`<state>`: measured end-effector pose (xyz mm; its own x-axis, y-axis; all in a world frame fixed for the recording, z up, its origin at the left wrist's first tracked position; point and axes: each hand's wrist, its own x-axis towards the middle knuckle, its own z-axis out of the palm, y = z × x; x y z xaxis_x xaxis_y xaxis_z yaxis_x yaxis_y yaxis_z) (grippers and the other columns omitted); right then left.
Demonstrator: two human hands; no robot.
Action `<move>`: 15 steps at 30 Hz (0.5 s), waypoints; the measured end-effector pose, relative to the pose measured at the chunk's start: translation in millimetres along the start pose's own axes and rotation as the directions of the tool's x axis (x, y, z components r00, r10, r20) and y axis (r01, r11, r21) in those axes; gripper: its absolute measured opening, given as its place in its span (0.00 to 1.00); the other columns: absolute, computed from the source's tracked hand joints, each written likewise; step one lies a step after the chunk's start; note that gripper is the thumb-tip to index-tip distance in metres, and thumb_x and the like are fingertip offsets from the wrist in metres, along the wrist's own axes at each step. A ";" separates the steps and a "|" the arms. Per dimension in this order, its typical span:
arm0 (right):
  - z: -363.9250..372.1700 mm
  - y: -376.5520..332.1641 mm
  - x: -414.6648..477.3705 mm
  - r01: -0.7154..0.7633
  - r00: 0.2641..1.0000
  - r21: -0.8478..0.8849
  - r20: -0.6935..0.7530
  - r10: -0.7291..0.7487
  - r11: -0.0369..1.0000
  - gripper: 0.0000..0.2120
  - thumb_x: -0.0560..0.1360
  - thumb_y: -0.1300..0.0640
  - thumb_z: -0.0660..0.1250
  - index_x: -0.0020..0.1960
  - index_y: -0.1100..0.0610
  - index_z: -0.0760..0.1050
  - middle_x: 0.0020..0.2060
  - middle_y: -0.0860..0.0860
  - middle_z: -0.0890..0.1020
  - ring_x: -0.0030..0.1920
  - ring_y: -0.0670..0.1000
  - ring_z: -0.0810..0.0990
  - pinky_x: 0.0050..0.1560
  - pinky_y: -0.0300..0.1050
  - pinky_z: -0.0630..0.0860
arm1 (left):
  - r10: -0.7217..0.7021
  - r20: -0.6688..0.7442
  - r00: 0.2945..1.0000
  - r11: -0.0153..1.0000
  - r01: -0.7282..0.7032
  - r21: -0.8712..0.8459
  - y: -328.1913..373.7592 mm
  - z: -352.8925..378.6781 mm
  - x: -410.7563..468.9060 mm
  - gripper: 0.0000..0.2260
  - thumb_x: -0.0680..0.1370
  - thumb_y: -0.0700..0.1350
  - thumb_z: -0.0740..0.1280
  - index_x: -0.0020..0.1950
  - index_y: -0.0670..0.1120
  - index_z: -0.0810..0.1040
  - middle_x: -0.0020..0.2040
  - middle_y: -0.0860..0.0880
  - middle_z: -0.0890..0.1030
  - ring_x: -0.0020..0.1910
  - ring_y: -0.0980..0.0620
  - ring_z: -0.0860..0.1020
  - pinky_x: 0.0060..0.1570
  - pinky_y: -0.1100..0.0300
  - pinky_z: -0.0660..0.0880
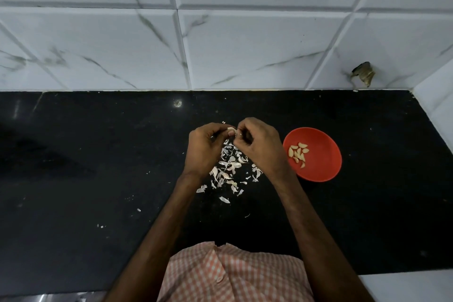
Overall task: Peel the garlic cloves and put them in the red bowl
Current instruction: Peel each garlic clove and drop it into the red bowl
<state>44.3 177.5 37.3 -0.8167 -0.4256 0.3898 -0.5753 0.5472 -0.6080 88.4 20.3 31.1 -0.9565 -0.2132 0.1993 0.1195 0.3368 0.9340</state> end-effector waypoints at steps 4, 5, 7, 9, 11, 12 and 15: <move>0.0 3.6 0.2 0.075 0.997 -0.105 0.020 -0.073 0.992 0.09 0.74 0.53 0.63 0.44 0.59 0.75 0.39 0.50 0.78 0.38 0.47 0.75 0.35 0.48 0.78 | 0.003 0.074 0.997 1.000 -0.005 0.020 -1.5 -3.9 -0.4 0.05 0.79 0.38 0.71 0.53 0.43 0.85 0.48 0.53 0.86 0.49 0.58 0.84 0.52 0.60 0.80; -0.2 4.2 0.1 0.092 0.996 -0.118 0.016 -0.091 0.989 0.08 0.74 0.54 0.64 0.45 0.59 0.75 0.39 0.51 0.78 0.38 0.47 0.75 0.35 0.47 0.78 | 0.002 0.089 0.996 1.000 -0.004 0.019 -1.3 -5.0 0.2 0.05 0.79 0.38 0.71 0.53 0.43 0.85 0.48 0.53 0.86 0.49 0.58 0.84 0.52 0.61 0.80; -0.2 5.7 0.4 0.111 0.994 -0.128 0.006 -0.111 0.985 0.07 0.75 0.56 0.64 0.45 0.60 0.75 0.40 0.51 0.78 0.39 0.47 0.75 0.36 0.45 0.78 | -0.005 0.119 0.993 1.000 0.004 0.008 -0.7 -6.5 1.4 0.06 0.79 0.39 0.71 0.54 0.42 0.85 0.48 0.52 0.86 0.46 0.60 0.83 0.47 0.64 0.79; -0.1 7.0 1.2 0.121 0.993 -0.132 0.010 -0.121 0.984 0.08 0.75 0.55 0.64 0.46 0.60 0.75 0.41 0.52 0.78 0.40 0.48 0.76 0.37 0.45 0.78 | -0.032 0.141 0.989 0.999 0.035 -0.020 1.0 -5.3 0.5 0.06 0.80 0.39 0.70 0.55 0.40 0.85 0.46 0.51 0.85 0.38 0.64 0.81 0.38 0.70 0.75; 0.1 7.9 1.3 0.122 0.993 -0.122 0.019 -0.120 0.985 0.08 0.75 0.55 0.63 0.47 0.60 0.75 0.42 0.52 0.78 0.40 0.49 0.77 0.38 0.45 0.79 | -0.060 0.148 0.987 0.995 0.071 -0.071 1.4 -4.0 -0.4 0.07 0.80 0.38 0.69 0.55 0.38 0.84 0.45 0.48 0.85 0.31 0.65 0.79 0.32 0.71 0.73; 0.3 7.5 0.9 0.118 0.993 -0.113 0.019 -0.117 0.987 0.09 0.75 0.55 0.63 0.47 0.61 0.75 0.42 0.52 0.78 0.41 0.48 0.77 0.38 0.44 0.78 | -0.066 0.147 0.987 0.993 0.080 -0.089 1.2 -3.6 -0.6 0.07 0.80 0.38 0.69 0.55 0.38 0.84 0.45 0.48 0.85 0.30 0.65 0.78 0.32 0.71 0.72; 1.8 7.8 -1.6 0.084 0.996 -0.037 -0.006 -0.084 0.996 0.08 0.76 0.56 0.65 0.48 0.61 0.76 0.43 0.52 0.78 0.41 0.46 0.76 0.39 0.41 0.77 | -0.078 0.148 0.986 0.990 0.094 -0.106 1.4 -3.8 -0.9 0.07 0.80 0.39 0.69 0.55 0.39 0.84 0.44 0.49 0.85 0.31 0.64 0.78 0.31 0.71 0.73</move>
<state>41.2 181.2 30.7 -0.7657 -0.4659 0.4435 -0.6430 0.5357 -0.5474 90.5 17.5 33.4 -0.9917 -0.1003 0.0799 0.0566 0.2162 0.9747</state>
